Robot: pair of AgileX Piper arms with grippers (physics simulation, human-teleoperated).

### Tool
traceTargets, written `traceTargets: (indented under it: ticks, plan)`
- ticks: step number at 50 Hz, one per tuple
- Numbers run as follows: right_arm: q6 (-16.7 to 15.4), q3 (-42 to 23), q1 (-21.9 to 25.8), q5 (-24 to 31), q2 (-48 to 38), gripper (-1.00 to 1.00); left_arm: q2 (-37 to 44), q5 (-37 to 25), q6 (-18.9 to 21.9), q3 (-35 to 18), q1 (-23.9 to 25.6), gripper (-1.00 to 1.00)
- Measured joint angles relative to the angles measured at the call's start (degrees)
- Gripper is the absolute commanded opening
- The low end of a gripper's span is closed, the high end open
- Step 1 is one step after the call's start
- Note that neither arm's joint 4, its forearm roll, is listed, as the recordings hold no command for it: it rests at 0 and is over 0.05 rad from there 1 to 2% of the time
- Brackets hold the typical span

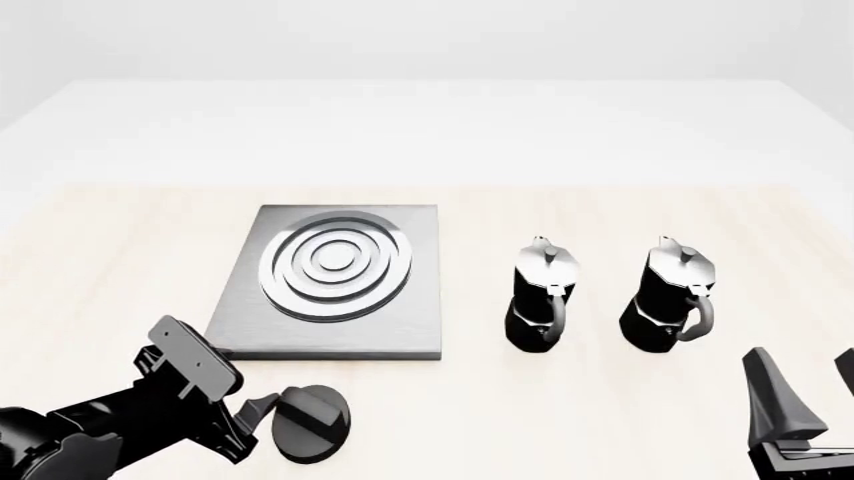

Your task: Turn off the stove.

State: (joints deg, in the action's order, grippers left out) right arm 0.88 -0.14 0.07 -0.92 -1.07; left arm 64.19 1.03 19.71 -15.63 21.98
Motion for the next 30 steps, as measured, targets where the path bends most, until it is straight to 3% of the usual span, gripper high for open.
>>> traceTargets:
  ticks: [30]
  plan:
    - [0.4,0.0,-0.1,0.6,0.6,1.00,6.4,5.1,1.1,-1.3,-0.2,1.00]
